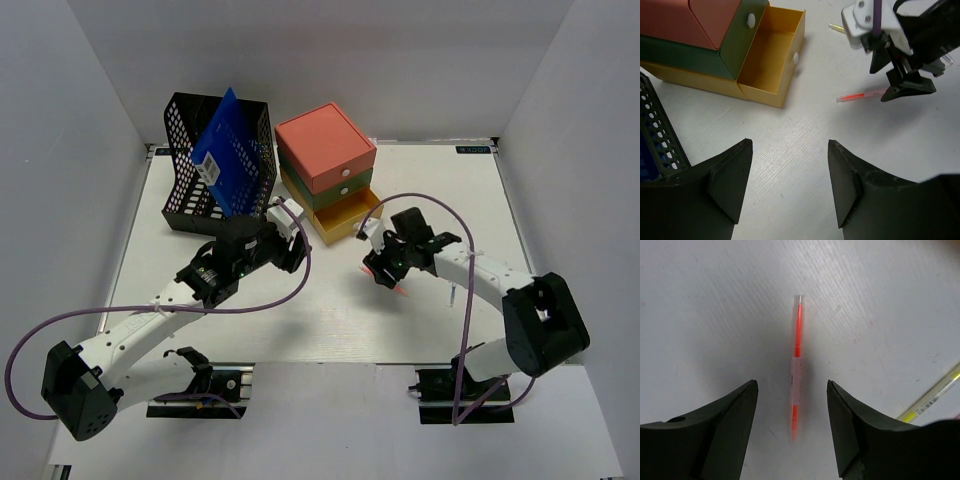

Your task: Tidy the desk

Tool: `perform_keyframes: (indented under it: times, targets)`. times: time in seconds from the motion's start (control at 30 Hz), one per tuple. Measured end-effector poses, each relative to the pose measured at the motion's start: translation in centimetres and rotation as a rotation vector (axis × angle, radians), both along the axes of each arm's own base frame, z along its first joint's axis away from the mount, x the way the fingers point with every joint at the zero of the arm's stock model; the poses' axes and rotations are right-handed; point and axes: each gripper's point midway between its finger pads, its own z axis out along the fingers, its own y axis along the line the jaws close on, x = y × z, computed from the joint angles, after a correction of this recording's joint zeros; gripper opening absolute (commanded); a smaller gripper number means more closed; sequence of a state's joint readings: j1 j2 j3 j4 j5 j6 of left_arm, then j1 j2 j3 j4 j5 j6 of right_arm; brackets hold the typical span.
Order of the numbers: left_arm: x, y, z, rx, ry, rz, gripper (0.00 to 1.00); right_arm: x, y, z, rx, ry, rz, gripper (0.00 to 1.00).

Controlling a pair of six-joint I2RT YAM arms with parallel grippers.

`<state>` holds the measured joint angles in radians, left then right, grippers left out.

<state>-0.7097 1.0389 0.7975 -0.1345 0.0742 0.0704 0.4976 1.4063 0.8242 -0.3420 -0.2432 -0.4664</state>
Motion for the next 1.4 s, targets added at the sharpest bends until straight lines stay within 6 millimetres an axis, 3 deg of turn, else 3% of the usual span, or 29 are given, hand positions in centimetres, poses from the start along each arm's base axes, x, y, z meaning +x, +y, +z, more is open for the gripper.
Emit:
perform_keyframes:
  times: [0.4, 0.6, 0.8, 1.0, 1.13, 1.27, 1.4]
  targets:
    - [0.1, 0.1, 0.0, 0.004, -0.002, 0.010, 0.72, -0.6, -0.7, -3.5, -0.168, 0.010, 0.037, 0.58]
    - [0.2, 0.2, -0.1, 0.005, -0.002, 0.012, 0.72, -0.9, -1.2, -4.5, -0.207, 0.028, 0.040, 0.49]
    - [0.2, 0.2, -0.1, 0.006, -0.003, 0.014, 0.72, -1.0, -1.2, -4.7, -0.209, 0.030, 0.054, 0.34]
    - [0.2, 0.2, 0.0, 0.006, -0.004, 0.014, 0.72, -1.0, -1.2, -4.8, -0.214, 0.026, 0.077, 0.06]
    - [0.2, 0.2, 0.0, 0.006, -0.004, 0.014, 0.72, -1.1, -1.6, -4.6, -0.235, 0.032, 0.096, 0.00]
    - [0.2, 0.2, -0.1, 0.007, -0.004, 0.013, 0.72, -0.8, -1.6, -2.9, -0.256, 0.012, 0.150, 0.00]
    - [0.2, 0.2, 0.0, 0.010, -0.008, 0.012, 0.73, 2.5, 0.2, 3.0, -0.211, -0.162, 0.207, 0.00]
